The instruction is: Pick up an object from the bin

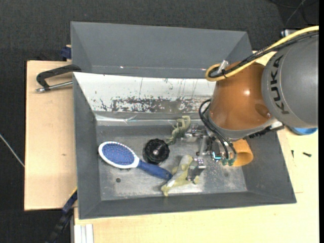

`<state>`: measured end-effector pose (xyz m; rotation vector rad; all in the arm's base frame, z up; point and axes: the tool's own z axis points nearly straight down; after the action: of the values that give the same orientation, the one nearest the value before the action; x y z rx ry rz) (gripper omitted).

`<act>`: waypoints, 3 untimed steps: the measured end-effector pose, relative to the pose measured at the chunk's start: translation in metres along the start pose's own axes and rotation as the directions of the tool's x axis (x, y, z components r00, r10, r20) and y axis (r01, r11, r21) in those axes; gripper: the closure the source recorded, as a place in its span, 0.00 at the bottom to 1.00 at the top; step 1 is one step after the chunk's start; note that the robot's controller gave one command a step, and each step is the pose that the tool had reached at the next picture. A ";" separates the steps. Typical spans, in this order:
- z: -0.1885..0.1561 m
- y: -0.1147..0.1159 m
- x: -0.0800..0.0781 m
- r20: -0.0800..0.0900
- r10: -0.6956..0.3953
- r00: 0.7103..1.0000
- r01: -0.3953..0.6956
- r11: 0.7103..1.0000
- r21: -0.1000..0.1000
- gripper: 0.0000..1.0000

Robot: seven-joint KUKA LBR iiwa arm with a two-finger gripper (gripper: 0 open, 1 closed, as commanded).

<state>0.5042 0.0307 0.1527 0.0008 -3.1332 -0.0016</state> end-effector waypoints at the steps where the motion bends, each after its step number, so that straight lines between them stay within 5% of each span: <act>1: 0.073 0.006 -0.014 0.002 0.029 1.000 -0.029 1.000 0.000 0.00; 3: 0.078 0.081 0.003 0.019 0.067 0.998 -0.067 0.998 0.007 0.00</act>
Offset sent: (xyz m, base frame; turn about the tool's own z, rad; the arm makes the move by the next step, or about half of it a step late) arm 0.0134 0.0049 -0.0712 0.0295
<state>0.5010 0.1118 0.0746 -0.1046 -3.1505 0.0112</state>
